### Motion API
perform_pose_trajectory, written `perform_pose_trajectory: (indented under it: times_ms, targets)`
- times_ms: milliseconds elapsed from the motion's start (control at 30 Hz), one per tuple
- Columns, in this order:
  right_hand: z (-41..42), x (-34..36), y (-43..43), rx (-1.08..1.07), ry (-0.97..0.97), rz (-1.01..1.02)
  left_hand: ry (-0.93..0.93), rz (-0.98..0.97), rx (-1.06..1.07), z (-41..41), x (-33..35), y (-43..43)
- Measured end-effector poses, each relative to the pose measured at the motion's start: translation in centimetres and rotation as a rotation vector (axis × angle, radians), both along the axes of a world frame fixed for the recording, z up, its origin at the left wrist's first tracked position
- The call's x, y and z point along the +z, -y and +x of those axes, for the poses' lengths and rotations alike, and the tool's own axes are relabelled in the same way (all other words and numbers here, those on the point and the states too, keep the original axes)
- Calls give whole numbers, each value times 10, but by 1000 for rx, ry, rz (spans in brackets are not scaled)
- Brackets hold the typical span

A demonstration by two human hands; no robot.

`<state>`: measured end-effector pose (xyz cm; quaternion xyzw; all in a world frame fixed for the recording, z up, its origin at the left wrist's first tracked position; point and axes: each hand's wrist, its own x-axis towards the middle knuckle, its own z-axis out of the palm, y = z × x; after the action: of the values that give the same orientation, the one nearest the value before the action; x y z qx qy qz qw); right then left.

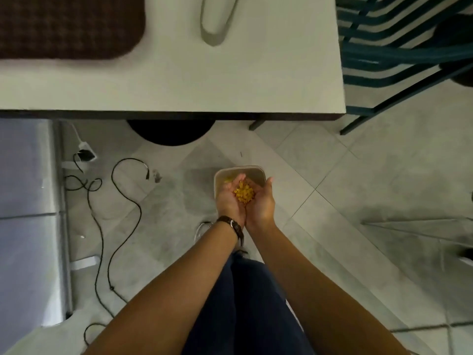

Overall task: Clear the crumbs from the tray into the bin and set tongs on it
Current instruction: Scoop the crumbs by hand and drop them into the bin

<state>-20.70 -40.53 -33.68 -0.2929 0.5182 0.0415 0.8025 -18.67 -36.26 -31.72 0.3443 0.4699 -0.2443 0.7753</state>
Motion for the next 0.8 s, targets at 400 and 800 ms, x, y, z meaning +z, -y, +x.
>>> perform_pose_trajectory:
  times_ms: [400,800]
  targets:
    - [7,-92,39,128,-113,6,-68,98,-231,30,-98,4]
    - [-25,210,41,454,124,-201,162,-46,-281,4,173,-34]
